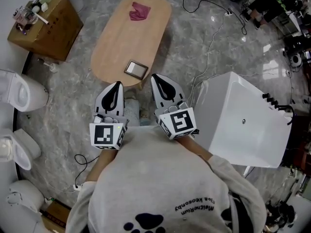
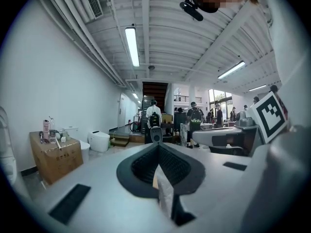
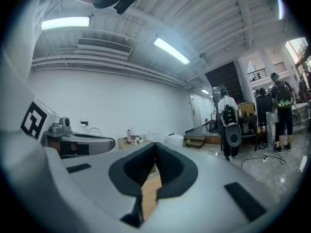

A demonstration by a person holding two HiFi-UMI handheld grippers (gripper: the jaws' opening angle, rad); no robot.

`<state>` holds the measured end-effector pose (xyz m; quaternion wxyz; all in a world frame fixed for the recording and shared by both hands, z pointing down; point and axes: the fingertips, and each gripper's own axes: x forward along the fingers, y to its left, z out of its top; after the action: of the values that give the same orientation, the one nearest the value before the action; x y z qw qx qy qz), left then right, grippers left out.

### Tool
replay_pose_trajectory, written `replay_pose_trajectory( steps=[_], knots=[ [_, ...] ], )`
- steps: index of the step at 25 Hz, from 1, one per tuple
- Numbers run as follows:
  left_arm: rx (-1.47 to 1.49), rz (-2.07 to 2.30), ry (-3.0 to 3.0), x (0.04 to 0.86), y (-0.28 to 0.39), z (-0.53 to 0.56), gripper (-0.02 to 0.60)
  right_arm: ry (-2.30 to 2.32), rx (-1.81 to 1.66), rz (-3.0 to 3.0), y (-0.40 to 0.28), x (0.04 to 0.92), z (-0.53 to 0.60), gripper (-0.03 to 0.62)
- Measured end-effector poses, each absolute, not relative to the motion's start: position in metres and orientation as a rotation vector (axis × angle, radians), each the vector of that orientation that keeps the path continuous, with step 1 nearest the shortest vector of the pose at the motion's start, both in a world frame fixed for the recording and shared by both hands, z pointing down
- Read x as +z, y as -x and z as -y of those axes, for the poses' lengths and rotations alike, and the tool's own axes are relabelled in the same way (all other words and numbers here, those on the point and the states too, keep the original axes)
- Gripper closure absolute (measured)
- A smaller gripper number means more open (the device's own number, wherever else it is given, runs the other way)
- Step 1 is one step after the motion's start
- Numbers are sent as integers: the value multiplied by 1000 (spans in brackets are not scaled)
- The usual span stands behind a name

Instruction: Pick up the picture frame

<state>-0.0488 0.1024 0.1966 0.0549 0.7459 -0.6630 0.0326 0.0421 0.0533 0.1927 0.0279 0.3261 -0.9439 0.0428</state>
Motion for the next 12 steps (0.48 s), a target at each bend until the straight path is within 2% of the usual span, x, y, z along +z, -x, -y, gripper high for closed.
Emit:
replay_pose_trajectory(
  steps=[12],
  knots=[
    [111, 1895, -2314, 211, 71, -52, 574, -1083, 168, 2849, -18, 204, -11, 586]
  ],
)
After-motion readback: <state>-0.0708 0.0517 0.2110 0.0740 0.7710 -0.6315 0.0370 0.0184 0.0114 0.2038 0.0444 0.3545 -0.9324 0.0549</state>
